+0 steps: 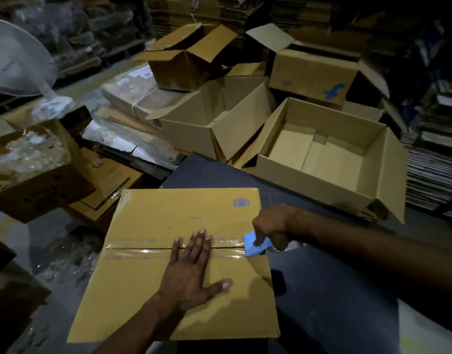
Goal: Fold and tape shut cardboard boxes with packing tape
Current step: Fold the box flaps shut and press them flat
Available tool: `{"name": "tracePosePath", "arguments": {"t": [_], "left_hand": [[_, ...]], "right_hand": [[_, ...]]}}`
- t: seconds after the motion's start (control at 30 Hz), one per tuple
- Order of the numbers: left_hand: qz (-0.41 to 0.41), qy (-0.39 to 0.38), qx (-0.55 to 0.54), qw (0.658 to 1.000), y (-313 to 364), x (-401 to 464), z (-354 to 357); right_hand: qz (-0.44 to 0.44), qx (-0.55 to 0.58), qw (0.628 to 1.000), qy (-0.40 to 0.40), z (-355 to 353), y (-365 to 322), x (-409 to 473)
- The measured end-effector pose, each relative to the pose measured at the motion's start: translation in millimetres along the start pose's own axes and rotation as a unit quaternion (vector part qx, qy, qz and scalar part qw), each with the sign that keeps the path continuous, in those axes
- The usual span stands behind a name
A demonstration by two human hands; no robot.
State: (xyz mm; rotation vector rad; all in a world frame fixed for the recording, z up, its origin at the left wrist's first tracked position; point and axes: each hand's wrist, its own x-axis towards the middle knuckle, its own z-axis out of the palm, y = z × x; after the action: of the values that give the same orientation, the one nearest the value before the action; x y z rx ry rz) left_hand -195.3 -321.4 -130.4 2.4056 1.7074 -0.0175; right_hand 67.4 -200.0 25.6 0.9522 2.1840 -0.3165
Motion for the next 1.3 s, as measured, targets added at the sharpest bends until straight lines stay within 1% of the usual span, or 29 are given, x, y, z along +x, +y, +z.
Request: {"name": "tracePosePath", "arguments": {"t": [0.1, 0.17, 0.23, 0.33, 0.47, 0.67, 0.77, 0.9, 1.03, 1.13, 1.23, 1.3], "left_hand": [[-0.013, -0.005, -0.037, 0.999, 75, 22, -10], [-0.061, -0.011, -0.088, 0.994, 119, 37, -4], [-0.099, 0.004, -0.106, 0.989, 136, 47, 9], [-0.115, 0.030, -0.081, 0.990, 134, 50, 31], [-0.113, 0.048, -0.095, 0.988, 136, 50, 32], [-0.095, 0.032, -0.069, 0.993, 130, 47, 35], [-0.092, 0.019, -0.045, 0.995, 131, 49, 32], [-0.086, 0.001, -0.013, 0.996, 129, 49, 29], [-0.083, -0.009, -0.002, 0.996, 131, 50, 26], [-0.082, -0.007, 0.000, 0.997, 130, 50, 24], [-0.075, -0.007, 0.006, 0.997, 129, 48, 25], [-0.067, -0.002, 0.012, 0.998, 131, 47, 26]], "right_hand": [[-0.020, -0.003, 0.998, 0.066, 8, 3, -4], [-0.011, 0.017, 0.997, 0.079, 16, 8, -10], [-0.005, 0.047, 0.996, 0.075, 25, 15, -16], [0.009, 0.085, 0.993, 0.082, 39, 25, -19], [0.008, 0.107, 0.991, 0.077, 48, 34, -26], [0.031, 0.112, 0.989, 0.092, 86, 72, -64], [0.046, 0.123, 0.986, 0.100, 101, 80, -71], [0.056, 0.122, 0.987, 0.091, 105, 80, -68], [0.043, 0.130, 0.987, 0.088, 106, 84, -66], [0.055, 0.085, 0.991, 0.083, 108, 96, -75], [0.035, 0.061, 0.989, 0.129, 115, 101, -75], [0.033, 0.053, 0.988, 0.138, 123, 91, -61]]}}
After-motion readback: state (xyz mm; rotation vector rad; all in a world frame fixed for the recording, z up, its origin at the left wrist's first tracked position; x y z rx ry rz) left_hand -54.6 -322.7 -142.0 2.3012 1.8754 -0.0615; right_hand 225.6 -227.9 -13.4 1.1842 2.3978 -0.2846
